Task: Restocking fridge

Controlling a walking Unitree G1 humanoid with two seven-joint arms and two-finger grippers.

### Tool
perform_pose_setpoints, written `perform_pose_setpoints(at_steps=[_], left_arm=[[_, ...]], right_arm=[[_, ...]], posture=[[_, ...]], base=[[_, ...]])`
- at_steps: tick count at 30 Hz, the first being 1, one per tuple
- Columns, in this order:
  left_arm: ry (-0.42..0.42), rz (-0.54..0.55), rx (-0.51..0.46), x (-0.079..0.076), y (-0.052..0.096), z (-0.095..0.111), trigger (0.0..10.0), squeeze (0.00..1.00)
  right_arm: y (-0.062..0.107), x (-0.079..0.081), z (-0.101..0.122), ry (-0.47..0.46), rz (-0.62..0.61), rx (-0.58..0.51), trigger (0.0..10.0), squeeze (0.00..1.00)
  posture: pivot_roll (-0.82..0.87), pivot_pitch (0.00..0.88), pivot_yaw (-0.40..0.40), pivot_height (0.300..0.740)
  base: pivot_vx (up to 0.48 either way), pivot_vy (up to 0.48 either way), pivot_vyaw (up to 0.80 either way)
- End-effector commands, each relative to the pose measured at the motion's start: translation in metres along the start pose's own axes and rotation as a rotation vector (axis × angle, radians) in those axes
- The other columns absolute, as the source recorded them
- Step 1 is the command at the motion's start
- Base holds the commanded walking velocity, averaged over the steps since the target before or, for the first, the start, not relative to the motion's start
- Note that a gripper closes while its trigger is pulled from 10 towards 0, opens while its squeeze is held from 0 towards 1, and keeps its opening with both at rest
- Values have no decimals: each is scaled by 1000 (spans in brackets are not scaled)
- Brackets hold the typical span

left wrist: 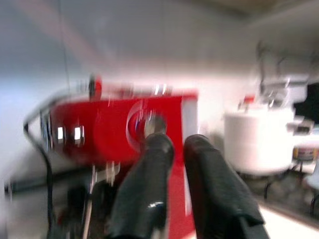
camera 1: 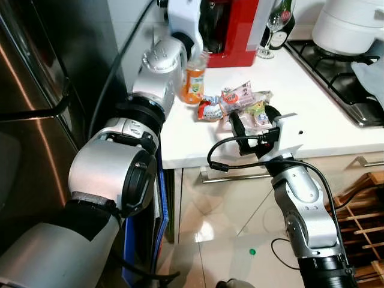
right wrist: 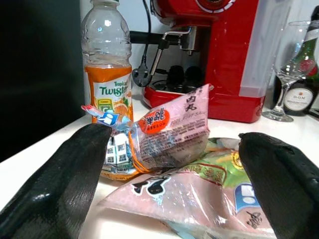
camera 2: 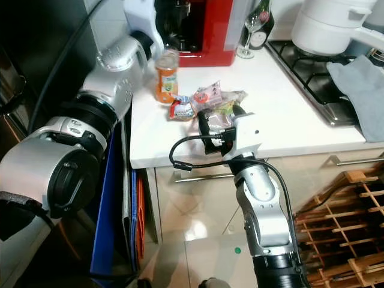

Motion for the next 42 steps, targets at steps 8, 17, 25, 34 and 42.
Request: perform_pose_setpoints(at_steps=[8, 17, 25, 34, 42], left_arm=[[-81, -83, -209, -16, 25, 22, 1176, 0], [-70, -16, -102, -16, 102, -36, 10000, 1000], [-127, 137, 94, -2, 157, -82, 10000, 1000], [-94, 193, 172, 1, 157, -101, 10000, 1000], [-83, 189, 170, -1, 145, -100, 10000, 1000]], right_arm=[[-6, -14, 9, 14, -80, -60, 10000, 0], [10, -26, 15, 31, -203, -89, 10000, 0], [3, -24, 19, 32, -196, -109, 10000, 0], [-1, -20, 15, 29, -176, -103, 10000, 0], [-2, -21, 12, 35, -172, -96, 10000, 0]], posture=[[-113, 0, -19, 740], [-75, 0, -25, 740], [-61, 0, -22, 740], [-75, 0, -16, 740], [-90, 0, -3, 740]], base=[[0, 0, 0], [0, 0, 0], [0, 0, 0], [0, -197, 0], [0, -429, 0]])
Point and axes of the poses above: a point about 5 cm out from each wrist's last joint towards the gripper, its own y axis pointing back from the gripper into the wrist, its own z axis along the axis of the wrist's last joint, x = y × z, the point moved 3 cm from there along -y, pointing out of the wrist towards the gripper, and after that the axes turned 14 degrees about y, right-handed, at the moved point
